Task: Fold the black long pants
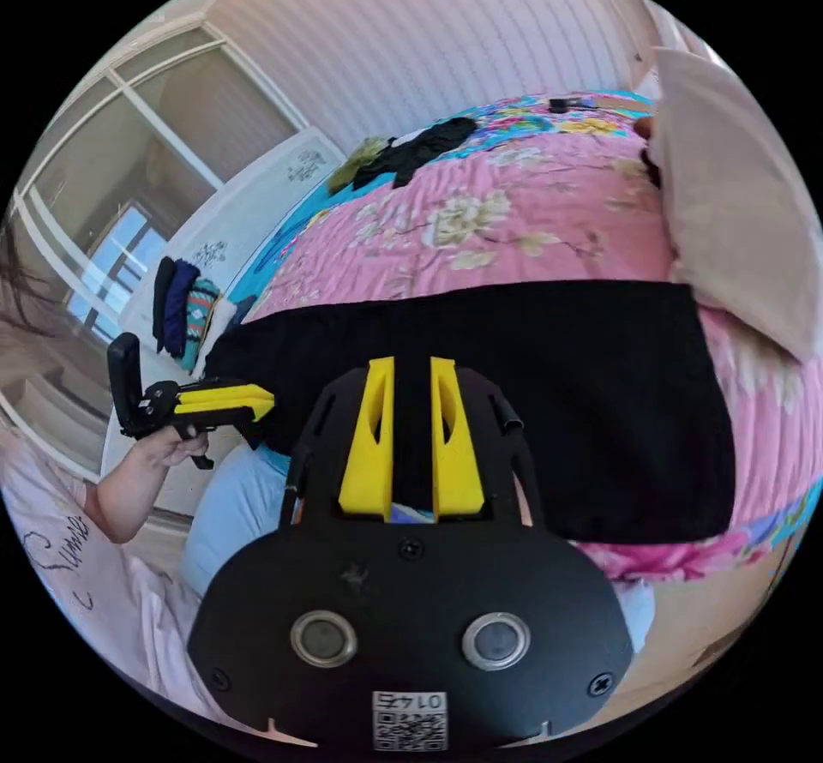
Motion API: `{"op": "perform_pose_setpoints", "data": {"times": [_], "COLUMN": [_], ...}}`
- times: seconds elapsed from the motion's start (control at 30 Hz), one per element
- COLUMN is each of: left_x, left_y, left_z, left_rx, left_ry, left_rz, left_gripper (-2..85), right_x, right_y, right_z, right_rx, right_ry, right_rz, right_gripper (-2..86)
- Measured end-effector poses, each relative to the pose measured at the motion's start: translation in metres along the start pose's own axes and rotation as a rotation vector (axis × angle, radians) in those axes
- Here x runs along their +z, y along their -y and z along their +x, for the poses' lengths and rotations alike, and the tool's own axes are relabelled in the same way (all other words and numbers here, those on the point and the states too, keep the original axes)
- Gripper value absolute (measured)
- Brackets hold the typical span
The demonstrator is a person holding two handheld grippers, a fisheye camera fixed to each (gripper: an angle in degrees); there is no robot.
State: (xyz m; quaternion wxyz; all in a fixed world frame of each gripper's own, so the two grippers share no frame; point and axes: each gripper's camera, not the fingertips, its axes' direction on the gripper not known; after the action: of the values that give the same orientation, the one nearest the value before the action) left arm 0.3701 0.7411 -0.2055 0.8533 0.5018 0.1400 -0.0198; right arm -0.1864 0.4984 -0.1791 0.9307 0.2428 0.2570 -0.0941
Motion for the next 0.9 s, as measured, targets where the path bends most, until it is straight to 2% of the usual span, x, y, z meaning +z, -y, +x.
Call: {"op": "perform_pose_setpoints", "data": {"times": [0.2,0.37,0.53,0.73,0.9], "left_x": [0.105,0.21,0.33,0.461,0.504], "left_y": [0.092,0.167,0.217,0.203,0.181], "left_z": [0.073,0.138,0.197,0.245,0.26], "left_rx": [0.173,0.27,0.305,0.313,0.332], "left_ry": [-0.006,-0.04,0.044,0.109,0.085], "left_rz": [-0.005,-0.043,-0.159,-0.271,-0.263], "left_gripper": [7.0,7.8,10.0,12.6,11.9], "right_x": [-0.122,-0.152,-0.15,-0.16,-0.176], "right_y": [-0.054,-0.06,-0.05,-0.044,-0.042], "right_z": [0.144,0.217,0.258,0.289,0.306], "right_rx": [0.215,0.301,0.314,0.312,0.266], "right_ry": [-0.208,-0.065,0.047,0.099,0.167], "right_rz": [0.048,0.064,0.001,-0.047,-0.034], "right_gripper": [10.3,12.6,13.2,10.1,4.2]}}
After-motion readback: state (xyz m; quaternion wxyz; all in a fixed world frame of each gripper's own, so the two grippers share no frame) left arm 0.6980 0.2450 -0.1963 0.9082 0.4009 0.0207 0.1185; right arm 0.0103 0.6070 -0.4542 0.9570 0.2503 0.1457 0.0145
